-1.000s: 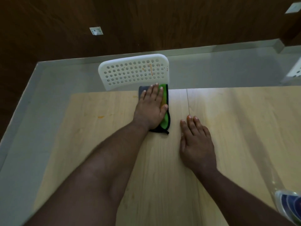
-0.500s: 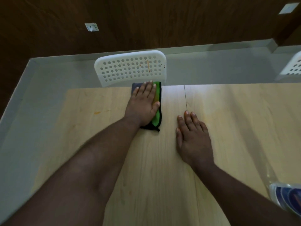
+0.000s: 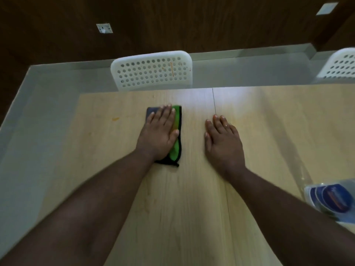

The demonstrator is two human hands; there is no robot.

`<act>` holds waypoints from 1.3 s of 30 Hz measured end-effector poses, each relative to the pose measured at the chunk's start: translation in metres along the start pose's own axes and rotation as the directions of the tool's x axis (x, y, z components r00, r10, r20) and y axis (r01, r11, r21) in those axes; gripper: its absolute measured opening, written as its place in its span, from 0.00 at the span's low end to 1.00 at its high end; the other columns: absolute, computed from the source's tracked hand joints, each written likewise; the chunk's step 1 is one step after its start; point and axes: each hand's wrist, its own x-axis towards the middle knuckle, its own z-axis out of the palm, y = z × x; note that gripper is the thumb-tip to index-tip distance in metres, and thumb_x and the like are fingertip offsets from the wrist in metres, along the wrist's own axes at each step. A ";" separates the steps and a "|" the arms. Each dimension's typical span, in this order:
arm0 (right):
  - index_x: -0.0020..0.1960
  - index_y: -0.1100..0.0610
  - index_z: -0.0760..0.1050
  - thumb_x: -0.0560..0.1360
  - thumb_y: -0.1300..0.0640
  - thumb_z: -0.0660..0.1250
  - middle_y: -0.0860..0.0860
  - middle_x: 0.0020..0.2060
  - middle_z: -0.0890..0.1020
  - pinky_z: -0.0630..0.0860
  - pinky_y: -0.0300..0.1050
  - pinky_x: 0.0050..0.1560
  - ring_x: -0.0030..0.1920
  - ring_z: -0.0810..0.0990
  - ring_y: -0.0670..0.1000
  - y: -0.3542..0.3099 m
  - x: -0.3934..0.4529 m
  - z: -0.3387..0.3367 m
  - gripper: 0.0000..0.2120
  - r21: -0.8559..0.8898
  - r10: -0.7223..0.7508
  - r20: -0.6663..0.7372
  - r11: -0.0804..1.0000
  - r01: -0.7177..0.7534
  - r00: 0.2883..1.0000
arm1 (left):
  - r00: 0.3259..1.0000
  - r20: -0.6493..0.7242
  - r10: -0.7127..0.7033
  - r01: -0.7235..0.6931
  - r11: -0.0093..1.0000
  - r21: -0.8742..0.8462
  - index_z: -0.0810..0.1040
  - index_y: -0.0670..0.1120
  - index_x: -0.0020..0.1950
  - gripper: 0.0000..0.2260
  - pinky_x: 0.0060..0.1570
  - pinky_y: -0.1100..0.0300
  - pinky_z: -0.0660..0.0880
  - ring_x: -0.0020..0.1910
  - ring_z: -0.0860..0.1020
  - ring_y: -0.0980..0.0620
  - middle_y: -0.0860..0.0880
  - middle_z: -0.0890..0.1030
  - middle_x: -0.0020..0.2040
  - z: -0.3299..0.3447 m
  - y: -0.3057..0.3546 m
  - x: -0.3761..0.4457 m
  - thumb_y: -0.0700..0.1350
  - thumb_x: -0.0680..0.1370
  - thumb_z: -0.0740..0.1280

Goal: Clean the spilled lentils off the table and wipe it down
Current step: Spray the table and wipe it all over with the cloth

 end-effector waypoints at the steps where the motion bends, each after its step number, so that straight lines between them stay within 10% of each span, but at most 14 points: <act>1: 0.85 0.49 0.55 0.88 0.44 0.45 0.50 0.85 0.55 0.51 0.53 0.84 0.85 0.48 0.49 0.000 0.000 0.001 0.27 0.010 0.003 -0.011 1.000 -0.003 1.000 | 1.000 -0.004 -0.030 0.030 1.000 -0.001 0.45 0.46 0.87 0.33 0.83 0.45 0.46 0.86 0.43 0.48 0.47 0.44 0.87 -0.001 0.003 0.010 0.61 0.84 0.43; 9: 0.81 0.52 0.68 0.86 0.48 0.55 0.53 0.82 0.66 0.57 0.53 0.82 0.83 0.59 0.51 0.001 -0.017 -0.007 0.24 0.156 -0.008 -0.062 0.988 0.018 0.998 | 0.988 0.014 0.157 -0.156 0.987 -0.028 0.41 0.46 0.87 0.32 0.83 0.45 0.44 0.85 0.36 0.49 0.48 0.39 0.86 0.019 0.091 -0.127 0.60 0.87 0.45; 16: 0.80 0.51 0.70 0.85 0.51 0.62 0.52 0.81 0.67 0.63 0.53 0.80 0.81 0.64 0.52 -0.019 -0.138 -0.014 0.24 0.201 -0.092 0.049 0.976 0.081 0.995 | 0.999 0.046 0.027 -0.027 1.000 -0.010 0.44 0.46 0.87 0.32 0.82 0.44 0.51 0.85 0.41 0.50 0.48 0.42 0.87 0.018 0.041 -0.206 0.59 0.86 0.44; 20: 0.81 0.52 0.67 0.84 0.56 0.61 0.50 0.82 0.64 0.56 0.51 0.83 0.83 0.58 0.50 -0.023 -0.195 0.006 0.25 0.200 -0.085 0.046 0.977 0.074 0.995 | 0.989 -0.005 -0.145 0.144 0.989 -0.029 0.44 0.45 0.87 0.34 0.83 0.44 0.46 0.86 0.43 0.47 0.47 0.43 0.87 0.017 0.086 -0.171 0.60 0.84 0.43; 30: 0.83 0.50 0.62 0.84 0.54 0.58 0.48 0.84 0.60 0.51 0.53 0.84 0.84 0.51 0.47 -0.027 -0.204 0.007 0.28 0.202 -0.083 0.029 0.977 0.075 0.996 | 0.994 0.054 0.096 -0.093 0.994 -0.059 0.42 0.47 0.87 0.31 0.83 0.44 0.49 0.85 0.37 0.51 0.50 0.39 0.87 0.035 0.114 -0.317 0.58 0.87 0.46; 39: 0.83 0.55 0.63 0.82 0.57 0.59 0.53 0.83 0.61 0.47 0.47 0.83 0.84 0.54 0.51 -0.028 -0.202 0.013 0.29 0.109 -0.087 -0.018 0.990 0.088 0.996 | 0.986 -0.031 -0.161 0.162 0.987 0.007 0.44 0.45 0.87 0.34 0.83 0.44 0.46 0.86 0.43 0.46 0.46 0.44 0.87 0.038 0.108 -0.223 0.60 0.84 0.42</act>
